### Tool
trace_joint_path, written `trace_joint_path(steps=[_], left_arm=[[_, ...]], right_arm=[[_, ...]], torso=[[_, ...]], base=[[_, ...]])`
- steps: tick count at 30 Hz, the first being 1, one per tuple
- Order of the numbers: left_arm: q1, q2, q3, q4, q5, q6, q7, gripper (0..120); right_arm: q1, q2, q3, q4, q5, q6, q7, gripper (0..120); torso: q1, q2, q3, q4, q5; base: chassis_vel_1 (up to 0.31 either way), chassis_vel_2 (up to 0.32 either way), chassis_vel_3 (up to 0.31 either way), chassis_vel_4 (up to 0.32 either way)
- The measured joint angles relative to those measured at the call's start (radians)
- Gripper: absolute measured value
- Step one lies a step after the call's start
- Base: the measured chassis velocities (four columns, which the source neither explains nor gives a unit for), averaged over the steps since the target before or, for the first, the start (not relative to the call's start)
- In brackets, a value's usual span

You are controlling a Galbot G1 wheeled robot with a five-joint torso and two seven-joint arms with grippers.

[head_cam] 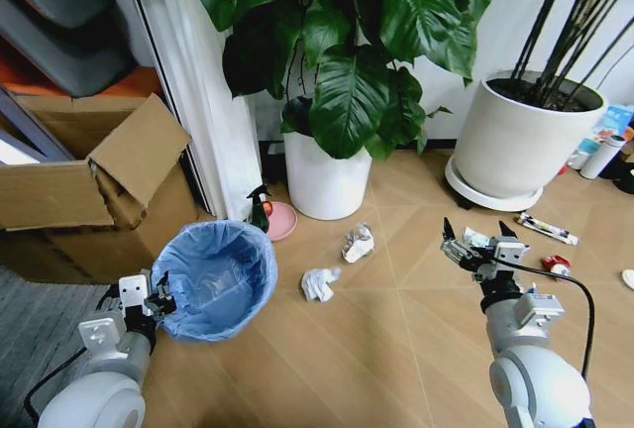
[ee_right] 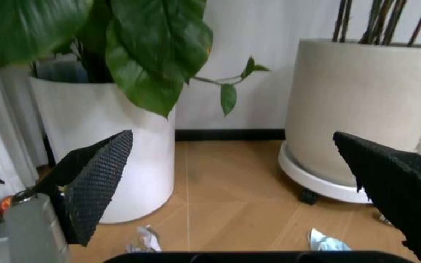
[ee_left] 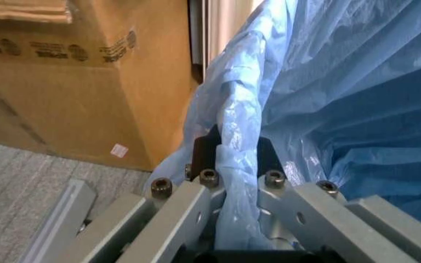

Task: Pick up the trash bin and place the garbage on the floor into it.

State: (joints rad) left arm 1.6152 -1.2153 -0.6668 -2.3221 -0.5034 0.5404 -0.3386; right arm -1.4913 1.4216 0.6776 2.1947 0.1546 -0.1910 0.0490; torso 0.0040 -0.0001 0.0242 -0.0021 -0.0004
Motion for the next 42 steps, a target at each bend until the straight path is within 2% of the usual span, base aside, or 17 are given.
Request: trace_joint_path(steps=[2, 3, 4, 5, 7, 8, 12, 14, 15, 16, 19, 20, 24, 28, 32, 42], left_arm=[[0.004, -0.003, 0.0, -0.003, -0.004, -0.001, 0.0, 0], [0.008, -0.007, 0.0, -0.005, -0.008, -0.007, 0.0, 0], [0.008, -0.007, 0.0, -0.005, -0.008, -0.007, 0.0, 0], [0.012, -0.01, 0.0, -0.007, -0.01, -0.017, 0.002, 0], [0.015, -0.01, -0.005, -0.01, -0.012, -0.033, 0.007, 0], [0.015, -0.01, -0.005, -0.01, -0.012, -0.033, 0.007, 0], [0.025, 0.006, -0.022, -0.022, -0.024, -0.051, 0.009, 0], [0.027, 0.009, -0.024, -0.024, -0.025, -0.053, 0.009, 0], [0.033, 0.012, -0.03, -0.028, -0.025, -0.057, 0.01, 0], [0.033, 0.012, -0.03, -0.028, -0.025, -0.057, 0.01, 0], [0.044, 0.013, -0.039, -0.038, -0.025, -0.058, 0.009, 0], [0.044, 0.013, -0.039, -0.038, -0.025, -0.058, 0.009, 0], [0.05, 0.006, -0.04, -0.045, -0.02, -0.059, 0.007, 0], [0.051, 0.005, -0.04, -0.048, -0.019, -0.059, 0.007, 0], [0.05, 0.004, -0.045, -0.05, -0.017, -0.06, 0.006, 0], [0.047, -0.007, -0.041, -0.045, -0.008, -0.063, 0.006, 0]], right_arm=[[0.018, -0.015, -0.01, -0.024, 0.013, -0.005, -0.001, 100], [0.044, -0.036, -0.033, -0.06, 0.045, -0.016, 0.007, 100], [0.044, -0.036, -0.033, -0.06, 0.045, -0.016, 0.007, 100], [0.082, -0.057, -0.07, -0.11, 0.087, -0.028, 0.019, 100], [0.141, -0.088, -0.132, -0.202, 0.145, -0.035, 0.034, 100], [0.141, -0.088, -0.132, -0.202, 0.145, -0.035, 0.034, 100], [0.287, -0.126, -0.308, -0.387, 0.242, -0.056, 0.055, 100], [0.308, -0.128, -0.333, -0.413, 0.243, -0.058, 0.055, 100], [0.358, -0.132, -0.396, -0.475, 0.242, -0.061, 0.052, 100], [0.358, -0.132, -0.396, -0.475, 0.242, -0.061, 0.052, 100], [0.458, -0.132, -0.526, -0.612, 0.257, -0.091, 0.035, 100], [0.458, -0.132, -0.526, -0.612, 0.257, -0.091, 0.035, 100], [0.56, -0.112, -0.675, -0.779, 0.315, -0.119, 0.017, 100], [0.605, -0.1, -0.73, -0.85, 0.324, -0.123, 0.005, 100], [0.691, -0.072, -0.801, -0.999, 0.314, -0.125, -0.007, 100], [0.77, -0.033, -0.825, -1.153, 0.289, -0.107, -0.036, 100]], torso=[[0.0, 0.0, 0.0, -0.0001, -0.0003], [0.0, 0.0, 0.0, -0.0014, -0.0006], [0.0, 0.0, 0.0, -0.0014, -0.0006], [0.0, 0.0, 0.0, -0.0003, 0.0], [0.0, 0.0, 0.0, -0.0002, -0.0006], [0.0, 0.0, 0.0, -0.0002, -0.0006], [0.0, 0.0, 0.0, -0.0001, -0.0007], [0.0, 0.0, 0.0, -0.0002, -0.0008], [0.0, 0.0, 0.0, 0.0, 0.0], [0.0, 0.0, 0.0, 0.0, 0.0], [0.0, 0.0, 0.0, 0.0, -0.0004], [0.0, 0.0, 0.0, 0.0, -0.0004], [0.0, 0.0, 0.0, -0.0001, -0.0004], [0.0, 0.0, 0.0, -0.0002, -0.0005], [0.0, 0.0, 0.0, -0.0002, -0.0005], [0.0, 0.0, 0.0, -0.0002, -0.0005]], base=[[-0.032, 0.005, 0.0, 0.005], [0.0, 0.0, 0.0, 0.0], [0.0, 0.0, 0.0, 0.0], [0.0, 0.0, 0.0, 0.0], [0.021, -0.012, -0.006, 0.034], [0.043, -0.025, -0.013, 0.068], [0.023, -0.009, -0.003, 0.028], [0.0, 0.0, 0.0, 0.0], [0.0, 0.0, 0.0, 0.0], [0.0, 0.0, 0.0, 0.0], [0.0, 0.0, 0.0, 0.0], [0.0, 0.0, 0.0, 0.0], [0.0, 0.0, 0.0, 0.0], [0.0, 0.0, 0.0, 0.0], [0.0, 0.0, 0.0, 0.0], [0.0, 0.0, 0.0, 0.0]])
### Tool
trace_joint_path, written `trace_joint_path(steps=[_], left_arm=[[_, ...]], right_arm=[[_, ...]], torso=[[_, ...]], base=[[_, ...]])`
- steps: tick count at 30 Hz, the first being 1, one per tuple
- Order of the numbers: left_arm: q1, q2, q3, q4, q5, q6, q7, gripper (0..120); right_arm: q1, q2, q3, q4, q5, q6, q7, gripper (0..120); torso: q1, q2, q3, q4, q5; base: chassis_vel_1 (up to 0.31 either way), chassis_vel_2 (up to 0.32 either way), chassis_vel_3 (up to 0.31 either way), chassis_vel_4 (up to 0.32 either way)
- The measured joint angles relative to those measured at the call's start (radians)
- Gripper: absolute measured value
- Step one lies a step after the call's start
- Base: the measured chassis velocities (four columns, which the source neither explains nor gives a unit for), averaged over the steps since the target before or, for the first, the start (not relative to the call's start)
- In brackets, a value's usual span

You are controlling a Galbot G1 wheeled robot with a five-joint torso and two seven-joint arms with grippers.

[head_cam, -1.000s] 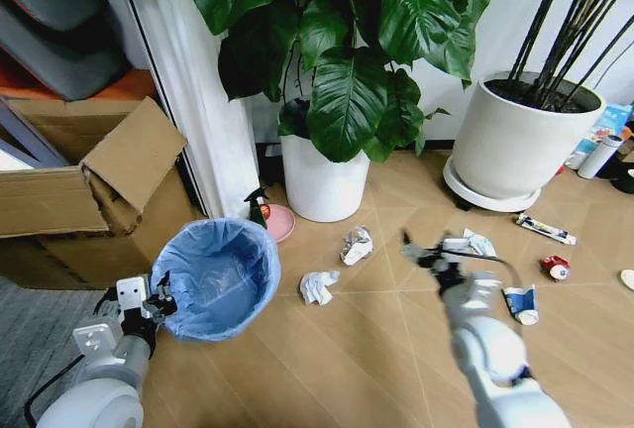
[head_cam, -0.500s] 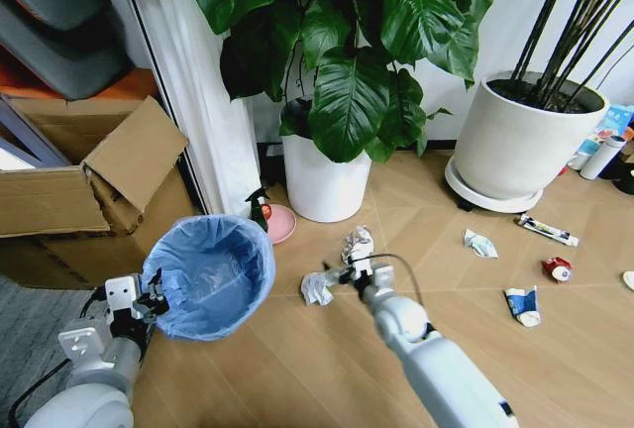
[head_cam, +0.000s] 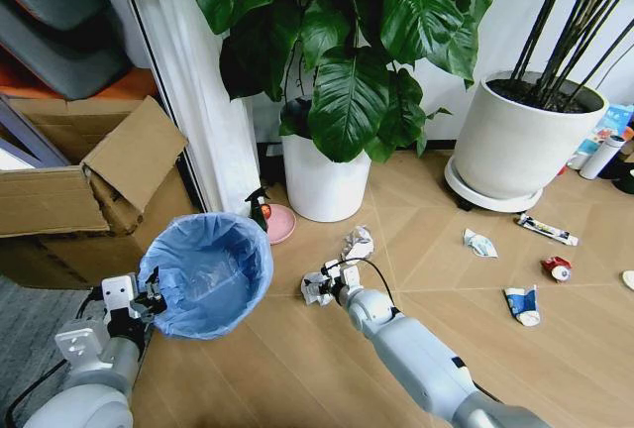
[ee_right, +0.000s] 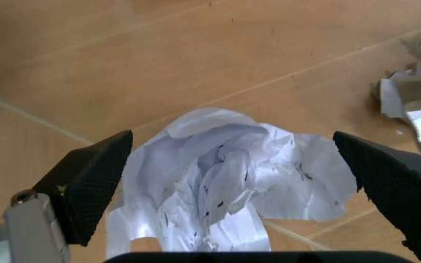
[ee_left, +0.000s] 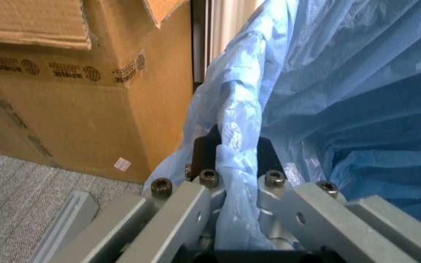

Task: Pick up the trash bin and place the garbage on the floor into it.

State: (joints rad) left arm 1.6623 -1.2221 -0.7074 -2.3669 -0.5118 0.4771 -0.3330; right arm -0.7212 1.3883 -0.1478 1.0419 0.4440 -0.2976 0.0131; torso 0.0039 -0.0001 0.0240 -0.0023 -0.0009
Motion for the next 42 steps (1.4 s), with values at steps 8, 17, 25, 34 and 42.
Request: trace_joint_path(steps=[8, 17, 25, 34, 42], left_arm=[[-0.005, 0.005, 0.002, 0.011, 0.001, -0.001, 0.0, 0], [-0.01, 0.011, 0.006, 0.023, 0.0, -0.001, 0.0, 0], [-0.011, 0.012, 0.008, 0.027, 0.001, -0.001, 0.0, 0], [-0.011, 0.016, 0.004, 0.02, -0.001, -0.001, -0.002, 0], [-0.014, 0.028, 0.003, 0.018, -0.011, 0.001, -0.003, 0]], right_arm=[[0.02, 0.042, 0.014, -0.095, -0.06, 0.03, -0.028, 100], [0.015, 0.088, 0.045, -0.172, -0.127, 0.072, -0.048, 70], [0.007, 0.108, 0.067, -0.192, -0.157, 0.093, -0.054, 41], [0.005, 0.112, 0.079, -0.19, -0.162, 0.102, -0.04, 8], [-0.021, 0.085, 0.138, -0.054, -0.143, 0.092, -0.006, 0]], torso=[[0.0, 0.0, 0.0, 0.0001, 0.0001], [0.0, 0.0, 0.0, 0.0, 0.0001], [0.0, 0.0, 0.0, 0.0, 0.0001], [0.0, 0.0, 0.0, 0.0, 0.0001], [0.0, 0.0, 0.0, 0.0002, 0.0001]], base=[[0.0, 0.0, 0.0, 0.0], [0.0, 0.0, 0.0, 0.0], [0.0, 0.0, 0.0, 0.0], [0.0, 0.0, 0.0, 0.0], [0.0, 0.0, 0.0, 0.0]])
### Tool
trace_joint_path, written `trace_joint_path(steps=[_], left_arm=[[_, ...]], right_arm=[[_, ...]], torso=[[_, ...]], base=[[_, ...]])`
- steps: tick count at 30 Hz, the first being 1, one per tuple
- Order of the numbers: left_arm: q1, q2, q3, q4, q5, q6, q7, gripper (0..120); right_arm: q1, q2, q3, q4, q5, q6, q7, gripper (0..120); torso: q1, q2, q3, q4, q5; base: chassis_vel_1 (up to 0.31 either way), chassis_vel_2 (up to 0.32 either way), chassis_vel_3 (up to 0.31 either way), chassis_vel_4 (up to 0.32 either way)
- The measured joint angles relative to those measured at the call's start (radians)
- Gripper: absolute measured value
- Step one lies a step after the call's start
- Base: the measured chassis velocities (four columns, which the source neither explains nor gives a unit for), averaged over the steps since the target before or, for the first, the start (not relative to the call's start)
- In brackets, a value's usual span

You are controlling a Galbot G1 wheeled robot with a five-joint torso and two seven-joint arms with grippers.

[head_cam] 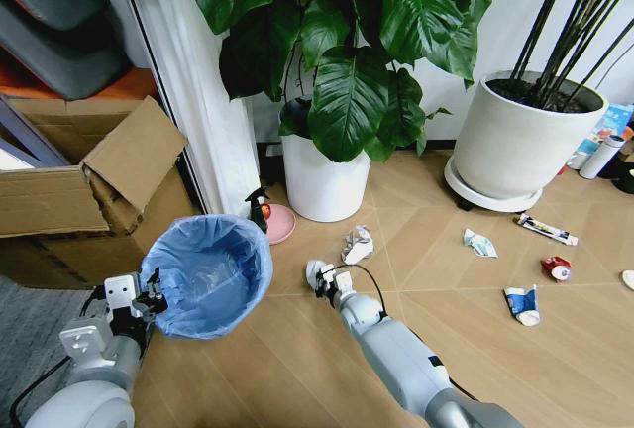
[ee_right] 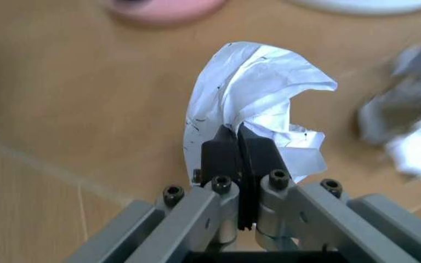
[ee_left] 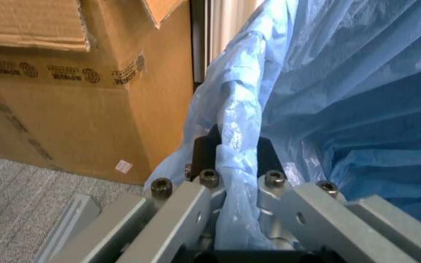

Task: Pick up the trash bin and place the garbage on the floor into it.

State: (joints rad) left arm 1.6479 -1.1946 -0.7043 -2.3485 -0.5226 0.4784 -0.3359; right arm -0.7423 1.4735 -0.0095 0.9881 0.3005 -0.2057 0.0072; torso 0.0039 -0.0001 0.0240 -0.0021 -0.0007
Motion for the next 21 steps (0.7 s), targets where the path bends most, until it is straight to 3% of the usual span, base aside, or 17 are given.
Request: trace_joint_path(steps=[3, 5, 7, 9, 11, 16, 18, 21], left_arm=[[-0.004, 0.01, 0.002, 0.003, -0.008, 0.005, -0.001, 0], [-0.005, 0.011, 0.003, 0.005, -0.01, 0.006, -0.002, 0], [-0.009, 0.022, 0.005, 0.013, -0.031, 0.019, -0.006, 0], [-0.012, 0.027, 0.005, 0.017, -0.041, 0.024, -0.008, 0], [-0.026, 0.048, 0.01, 0.034, -0.084, 0.05, -0.02, 0], [-0.06, 0.078, 0.021, 0.061, -0.148, 0.094, -0.04, 0], [-0.091, 0.112, 0.035, 0.074, -0.225, 0.142, -0.063, 0], [-0.112, 0.141, 0.046, 0.086, -0.257, 0.162, -0.075, 0]], right_arm=[[-0.022, -0.045, 0.024, 0.174, 0.047, -0.026, 0.019, 0], [-0.025, -0.053, 0.026, 0.207, 0.061, -0.033, 0.023, 0], [-0.035, -0.092, 0.028, 0.386, 0.143, -0.074, 0.048, 0], [-0.034, -0.102, 0.027, 0.431, 0.166, -0.086, 0.057, 0], [-0.005, -0.13, 0.006, 0.578, 0.237, -0.124, 0.087, 0], [0.065, -0.152, -0.051, 0.734, 0.345, -0.173, 0.127, 0], [0.131, -0.158, -0.106, 0.819, 0.446, -0.204, 0.153, 0], [0.17, -0.162, -0.152, 0.861, 0.524, -0.223, 0.178, 0]], torso=[[0.0, 0.0, 0.0, -0.0003, 0.0001], [0.0, 0.0, 0.0, -0.0003, 0.0001], [0.0, 0.0, 0.0, -0.0002, 0.0001], [0.0, 0.0, 0.0, -0.0001, 0.0], [0.0, 0.0, 0.0, -0.0004, 0.0001], [0.0, 0.0, 0.0, 0.0, 0.0], [0.0, 0.0, 0.0, 0.0001, -0.0002], [0.0, 0.0, 0.0, -0.0001, -0.0002]], base=[[0.0, 0.0, 0.0, 0.0], [0.0, 0.0, 0.0, 0.0], [0.0, 0.0, 0.0, 0.0], [0.0, 0.0, 0.0, 0.0], [0.0, 0.0, 0.0, 0.0], [0.0, 0.0, 0.0, 0.0], [0.0, 0.0, 0.0, 0.0], [0.0, 0.0, 0.0, 0.0]])
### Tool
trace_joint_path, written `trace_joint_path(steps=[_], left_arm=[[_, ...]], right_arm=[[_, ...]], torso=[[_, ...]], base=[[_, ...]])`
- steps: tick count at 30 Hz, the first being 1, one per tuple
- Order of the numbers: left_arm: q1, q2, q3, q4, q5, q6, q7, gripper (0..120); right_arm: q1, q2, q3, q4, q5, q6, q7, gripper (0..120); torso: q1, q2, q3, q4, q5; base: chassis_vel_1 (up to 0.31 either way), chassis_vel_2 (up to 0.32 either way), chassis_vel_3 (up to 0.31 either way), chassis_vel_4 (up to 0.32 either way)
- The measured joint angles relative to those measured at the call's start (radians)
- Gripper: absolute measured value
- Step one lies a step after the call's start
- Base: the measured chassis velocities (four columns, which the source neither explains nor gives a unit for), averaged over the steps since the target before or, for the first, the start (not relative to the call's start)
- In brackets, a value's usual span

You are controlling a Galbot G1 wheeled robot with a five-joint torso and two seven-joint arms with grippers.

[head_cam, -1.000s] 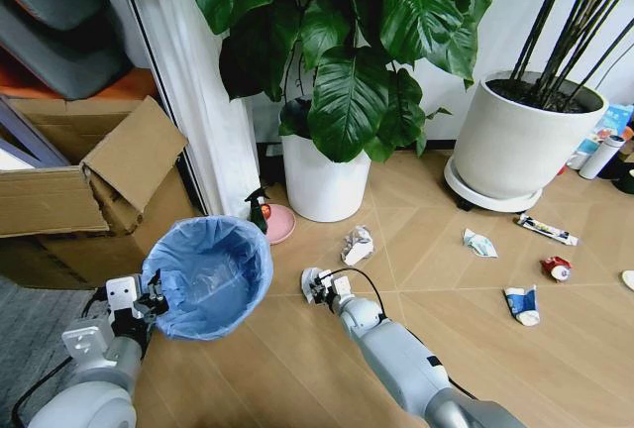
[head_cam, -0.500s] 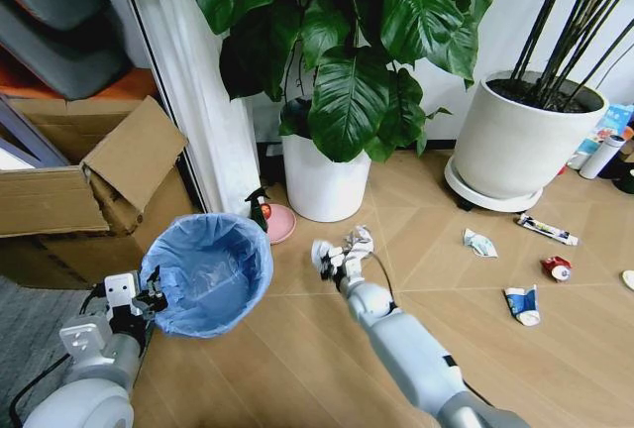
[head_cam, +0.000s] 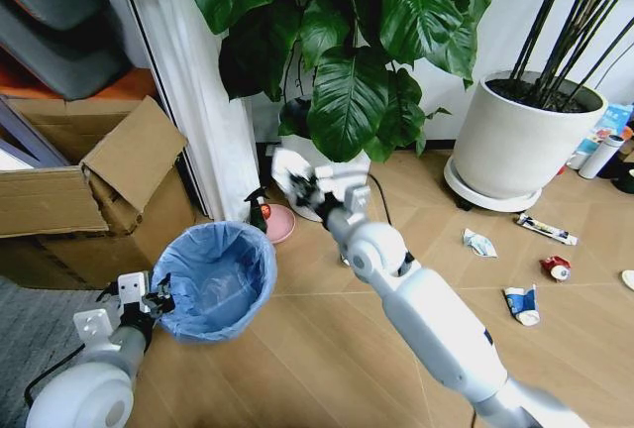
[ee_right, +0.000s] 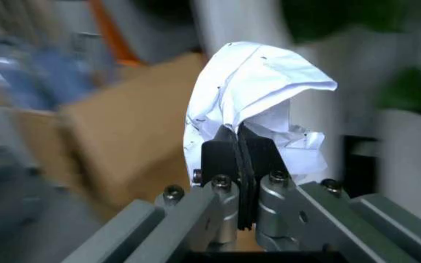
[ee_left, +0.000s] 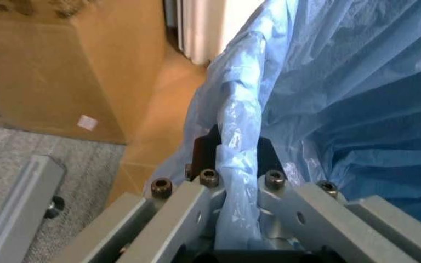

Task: Pick up the trash bin and place the garbage on the floor into it.

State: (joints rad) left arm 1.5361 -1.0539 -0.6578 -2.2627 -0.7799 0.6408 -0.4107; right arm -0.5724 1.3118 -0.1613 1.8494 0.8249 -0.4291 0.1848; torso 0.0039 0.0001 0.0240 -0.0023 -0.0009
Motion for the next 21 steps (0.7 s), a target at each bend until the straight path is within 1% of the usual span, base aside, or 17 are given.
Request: trace_joint_path(steps=[3, 4, 5, 7, 8, 10, 13, 16, 17, 18, 20, 21], left_arm=[[-0.042, 0.07, 0.02, 0.033, -0.039, 0.035, -0.012, 0], [-0.042, 0.07, 0.02, 0.033, -0.039, 0.035, -0.012, 0], [-0.054, 0.094, 0.023, 0.043, -0.055, 0.042, -0.015, 0], [-0.069, 0.123, 0.023, 0.054, -0.079, 0.054, -0.021, 0], [-0.069, 0.123, 0.023, 0.054, -0.079, 0.054, -0.021, 0], [-0.081, 0.145, 0.023, 0.061, -0.108, 0.064, -0.025, 0], [-0.091, 0.158, 0.025, 0.069, -0.128, 0.07, -0.03, 0], [-0.103, 0.167, 0.03, 0.079, -0.14, 0.074, -0.032, 0], [-0.103, 0.167, 0.03, 0.079, -0.14, 0.074, -0.032, 0], [-0.105, 0.168, 0.03, 0.081, -0.144, 0.075, -0.032, 0], [-0.105, 0.169, 0.03, 0.081, -0.146, 0.075, -0.033, 0], [-0.105, 0.169, 0.03, 0.081, -0.147, 0.075, -0.034, 0]], right_arm=[[0.054, -0.017, -0.102, 0.084, 0.162, -0.051, 0.068, 0], [0.054, -0.017, -0.102, 0.084, 0.162, -0.051, 0.068, 0], [0.066, -0.027, -0.136, 0.113, 0.22, -0.074, 0.095, 0], [0.073, -0.042, -0.176, 0.134, 0.266, -0.091, 0.112, 0], [0.073, -0.042, -0.176, 0.134, 0.266, -0.091, 0.112, 0], [0.077, -0.051, -0.214, 0.138, 0.278, -0.096, 0.115, 0], [0.08, -0.051, -0.248, 0.143, 0.309, -0.101, 0.132, 0], [0.08, -0.058, -0.273, 0.155, 0.339, -0.142, 0.152, 0], [0.08, -0.058, -0.273, 0.155, 0.339, -0.142, 0.152, 0], [0.079, -0.063, -0.274, 0.161, 0.345, -0.171, 0.153, 3], [0.075, -0.069, -0.274, 0.17, 0.361, -0.198, 0.157, 10], [0.073, -0.07, -0.275, 0.171, 0.368, -0.204, 0.161, 16]], torso=[[0.0, 0.0, 0.0, 0.0001, 0.0], [0.0, 0.0, 0.0, 0.0001, 0.0], [0.0, 0.0, 0.0, 0.0001, -0.0001], [0.0, 0.0, 0.0, 0.0, -0.0001], [0.0, 0.0, 0.0, 0.0, -0.0001], [0.0, 0.0, 0.0, -0.0001, -0.0001], [0.0, 0.0, 0.0, -0.0001, -0.0001], [0.0, 0.0, 0.0, 0.0001, -0.0002], [0.0, 0.0, 0.0, 0.0001, -0.0002], [0.0, 0.0, 0.0, 0.0, -0.0001], [0.0, 0.0, 0.0, -0.0001, 0.0], [0.0, 0.0, 0.0, -0.0001, 0.0]], base=[[0.0, 0.0, 0.0, 0.0], [0.0, 0.0, 0.0, 0.0], [0.0, 0.0, 0.0, 0.0], [0.0, 0.0, 0.0, 0.0], [0.0, 0.0, 0.0, 0.0], [0.0, 0.0, 0.0, 0.0], [0.0, 0.0, 0.0, 0.0], [0.0, 0.0, 0.0, 0.0], [0.0, 0.0, 0.0, 0.0], [0.0, 0.0, 0.0, 0.0], [0.0, 0.0, 0.0, 0.0], [0.0, 0.0, 0.0, 0.0]])
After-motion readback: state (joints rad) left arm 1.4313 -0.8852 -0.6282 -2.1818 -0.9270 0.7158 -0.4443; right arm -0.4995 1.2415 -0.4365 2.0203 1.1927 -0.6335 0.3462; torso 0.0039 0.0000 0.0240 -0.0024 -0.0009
